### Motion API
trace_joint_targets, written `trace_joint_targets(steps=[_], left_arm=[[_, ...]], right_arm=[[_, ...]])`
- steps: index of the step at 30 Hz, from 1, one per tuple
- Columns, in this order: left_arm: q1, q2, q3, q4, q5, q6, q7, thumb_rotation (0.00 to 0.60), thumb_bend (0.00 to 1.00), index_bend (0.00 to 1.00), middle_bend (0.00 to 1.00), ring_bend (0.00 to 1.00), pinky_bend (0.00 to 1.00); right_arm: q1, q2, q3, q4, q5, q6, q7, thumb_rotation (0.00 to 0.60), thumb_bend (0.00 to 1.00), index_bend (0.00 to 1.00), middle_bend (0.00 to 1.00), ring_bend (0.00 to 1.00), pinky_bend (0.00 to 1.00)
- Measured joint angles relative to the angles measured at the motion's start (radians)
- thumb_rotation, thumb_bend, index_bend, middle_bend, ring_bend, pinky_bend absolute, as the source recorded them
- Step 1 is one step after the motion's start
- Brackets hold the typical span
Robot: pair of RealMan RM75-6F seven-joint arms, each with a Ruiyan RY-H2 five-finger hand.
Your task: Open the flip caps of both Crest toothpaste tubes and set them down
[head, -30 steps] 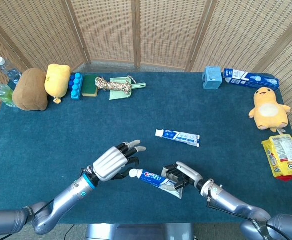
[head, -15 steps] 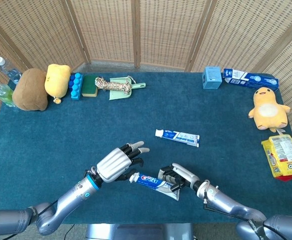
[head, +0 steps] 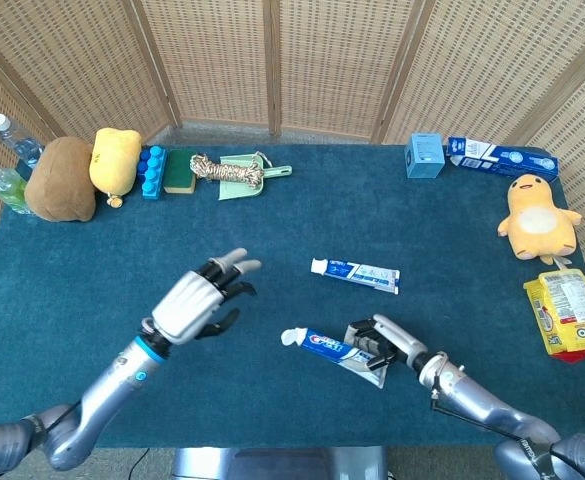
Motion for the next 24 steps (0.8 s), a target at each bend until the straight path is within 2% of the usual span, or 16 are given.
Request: trace_joint_targets(steps=[2,6,9,11,13,15,19,24], left_arm=[[0.017,0.029,-0.005,-0.009,-0.012,0.020,-0.005,0.600,0.44,0.34,0.16,0.06,0.19],[0.058,0.088,-0.018,-0.030,-0.040,0.064,-0.015,0.600,0.44,0.34,0.16,0.06,0.19],[0.081,0.122,-0.024,-0.043,-0.056,0.085,-0.018,0.600,0.44,0.34,0.16,0.06,0.19],[0.095,0.143,-0.028,-0.051,-0.064,0.101,-0.020,0.600,0.44,0.33,0.16,0.06,0.19],[0.108,0.159,-0.031,-0.058,-0.069,0.115,-0.020,0.600,0.44,0.33,0.16,0.06,0.19],[0.121,0.175,-0.033,-0.067,-0.073,0.125,-0.018,0.600,0.44,0.33,0.16,0.06,0.19],[0.140,0.196,-0.036,-0.079,-0.079,0.141,-0.014,0.600,0.44,0.33,0.16,0.06,0.19],[0.166,0.215,-0.035,-0.084,-0.083,0.161,-0.019,0.600,0.44,0.33,0.16,0.06,0.18]], right_arm=[[-0.003,0.006,-0.005,0.016,-0.010,0.000,0.003,0.600,0.40,0.82,0.66,0.57,0.66],[-0.009,0.017,-0.018,0.057,-0.035,0.000,0.008,0.600,0.38,0.76,0.61,0.50,0.50],[-0.016,0.017,-0.027,0.089,-0.053,0.008,0.012,0.600,0.37,0.66,0.53,0.37,0.31],[-0.022,0.013,-0.031,0.106,-0.065,0.019,0.016,0.600,0.36,0.58,0.46,0.29,0.24],[-0.030,0.005,-0.037,0.127,-0.082,0.041,0.020,0.591,0.34,0.48,0.40,0.23,0.22],[-0.037,-0.003,-0.042,0.142,-0.100,0.059,0.027,0.554,0.33,0.40,0.32,0.17,0.21],[-0.044,-0.009,-0.055,0.165,-0.130,0.082,0.034,0.489,0.31,0.36,0.28,0.12,0.21],[-0.050,0.001,-0.061,0.163,-0.138,0.104,0.032,0.478,0.29,0.32,0.26,0.10,0.20]])
